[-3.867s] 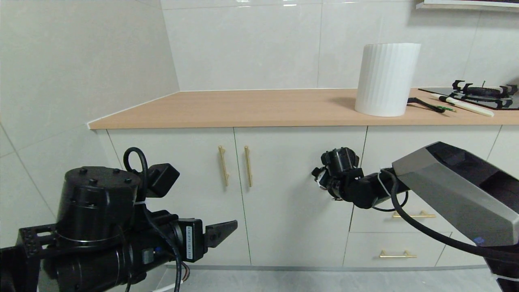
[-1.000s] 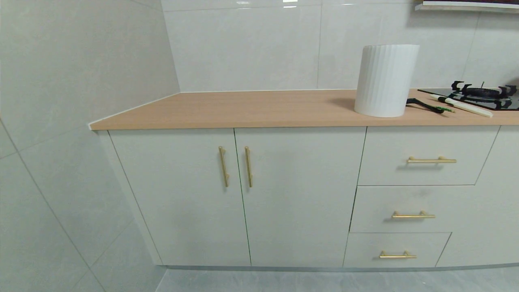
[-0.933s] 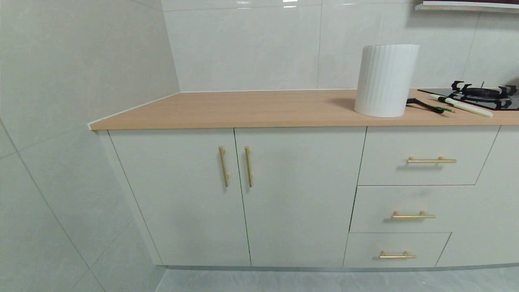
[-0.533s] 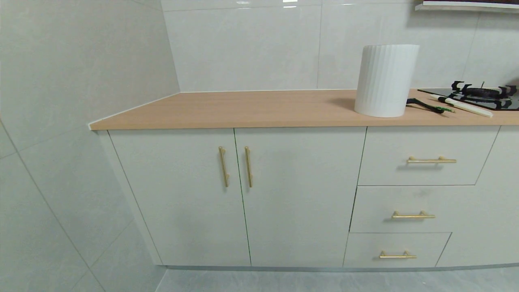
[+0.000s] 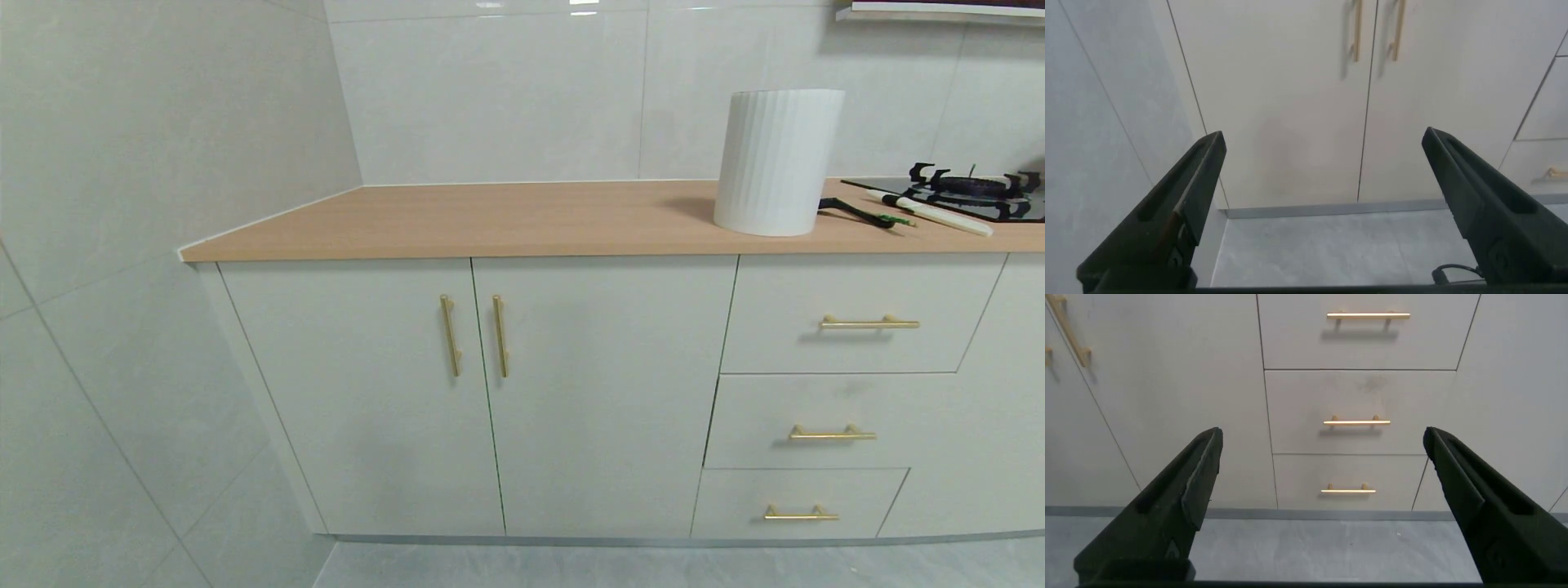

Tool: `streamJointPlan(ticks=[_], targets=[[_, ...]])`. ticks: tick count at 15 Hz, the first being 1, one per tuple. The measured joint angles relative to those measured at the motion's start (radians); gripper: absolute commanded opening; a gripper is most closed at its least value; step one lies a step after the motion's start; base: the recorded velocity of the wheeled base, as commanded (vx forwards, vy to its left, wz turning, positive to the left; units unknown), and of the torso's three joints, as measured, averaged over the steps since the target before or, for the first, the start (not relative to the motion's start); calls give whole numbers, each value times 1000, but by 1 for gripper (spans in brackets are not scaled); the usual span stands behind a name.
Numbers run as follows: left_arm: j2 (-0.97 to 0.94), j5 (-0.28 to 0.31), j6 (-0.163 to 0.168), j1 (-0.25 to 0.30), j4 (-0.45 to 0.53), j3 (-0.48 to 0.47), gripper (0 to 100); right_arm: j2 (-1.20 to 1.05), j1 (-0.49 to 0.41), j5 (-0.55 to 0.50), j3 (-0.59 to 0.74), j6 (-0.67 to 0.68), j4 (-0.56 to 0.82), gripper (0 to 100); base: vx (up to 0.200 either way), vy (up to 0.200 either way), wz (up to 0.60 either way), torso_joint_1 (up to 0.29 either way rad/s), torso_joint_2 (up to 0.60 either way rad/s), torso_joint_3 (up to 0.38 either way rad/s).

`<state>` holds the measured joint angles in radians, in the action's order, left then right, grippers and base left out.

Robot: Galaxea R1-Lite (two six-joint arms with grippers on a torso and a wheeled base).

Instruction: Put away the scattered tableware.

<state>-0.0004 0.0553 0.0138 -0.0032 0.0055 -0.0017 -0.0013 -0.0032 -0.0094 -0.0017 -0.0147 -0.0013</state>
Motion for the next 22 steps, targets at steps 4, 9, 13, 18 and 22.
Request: streamJointPlan(ticks=[4, 9, 13, 18, 22], targets=[[0, 0, 4, 0, 0, 0, 100, 0, 0, 0, 0, 0, 1, 100, 0, 0, 0, 0, 0, 0], [0, 0, 7, 0, -1, 0, 100, 0, 0, 0, 0, 1, 1, 100, 0, -120, 0, 1, -1, 0], [0, 0, 7, 1, -1, 0, 100, 0, 0, 0, 0, 1, 1, 100, 0, -200, 0, 5, 6, 1], [0, 0, 6, 0, -1, 0, 100, 0, 0, 0, 0, 1, 1, 100, 0, -200, 0, 4, 6, 3], [0, 0, 3, 0, -1, 0, 100, 0, 0, 0, 0, 1, 1, 100, 0, -200, 0, 4, 0, -1]])
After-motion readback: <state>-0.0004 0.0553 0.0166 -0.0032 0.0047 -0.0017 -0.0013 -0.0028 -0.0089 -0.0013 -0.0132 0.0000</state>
